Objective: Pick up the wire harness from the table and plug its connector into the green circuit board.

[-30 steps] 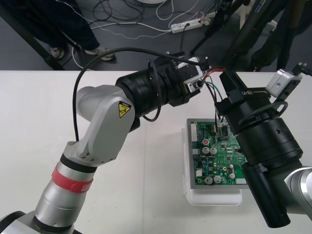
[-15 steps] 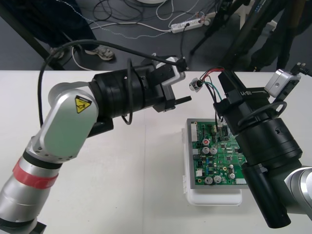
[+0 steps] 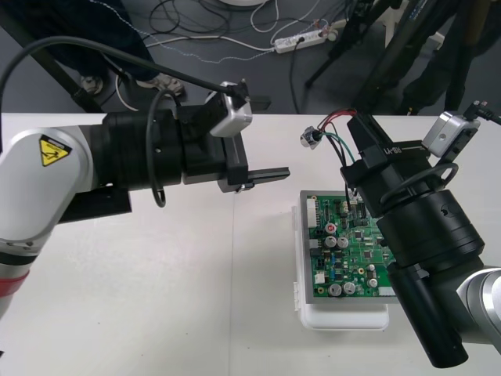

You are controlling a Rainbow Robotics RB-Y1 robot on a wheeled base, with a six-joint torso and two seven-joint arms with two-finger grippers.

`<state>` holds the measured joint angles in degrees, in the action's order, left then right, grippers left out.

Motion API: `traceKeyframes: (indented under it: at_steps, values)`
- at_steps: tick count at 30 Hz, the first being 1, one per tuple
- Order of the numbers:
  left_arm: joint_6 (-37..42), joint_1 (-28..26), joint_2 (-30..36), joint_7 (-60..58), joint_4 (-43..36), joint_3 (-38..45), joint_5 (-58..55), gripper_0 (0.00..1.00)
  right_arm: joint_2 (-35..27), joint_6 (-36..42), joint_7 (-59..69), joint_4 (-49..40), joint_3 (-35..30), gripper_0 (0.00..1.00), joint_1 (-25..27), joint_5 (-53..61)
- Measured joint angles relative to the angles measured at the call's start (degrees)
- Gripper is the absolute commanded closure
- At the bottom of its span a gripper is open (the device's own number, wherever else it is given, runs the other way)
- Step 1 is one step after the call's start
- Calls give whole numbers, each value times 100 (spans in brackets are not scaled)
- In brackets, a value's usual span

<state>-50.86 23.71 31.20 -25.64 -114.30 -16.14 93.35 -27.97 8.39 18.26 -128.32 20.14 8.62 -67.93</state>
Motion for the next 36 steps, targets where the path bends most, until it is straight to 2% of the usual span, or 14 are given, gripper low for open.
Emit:
traceKeyframes:
  at_steps: [11,20,28,36]
  values:
    - [-8,0,877,0,-70,1,-1723,0,0,-169,0,0,0,100,-1,79]
    - [-277,0,1465,0,-82,13,-2693,0,0,-368,0,0,0,100,-8,120]
    - [-472,0,1641,0,-99,14,-3122,0,-1,-727,0,0,0,100,-54,137]
    - [-576,1,1641,1,-190,13,-3454,0,-106,-1649,164,-4,-36,100,-216,232]
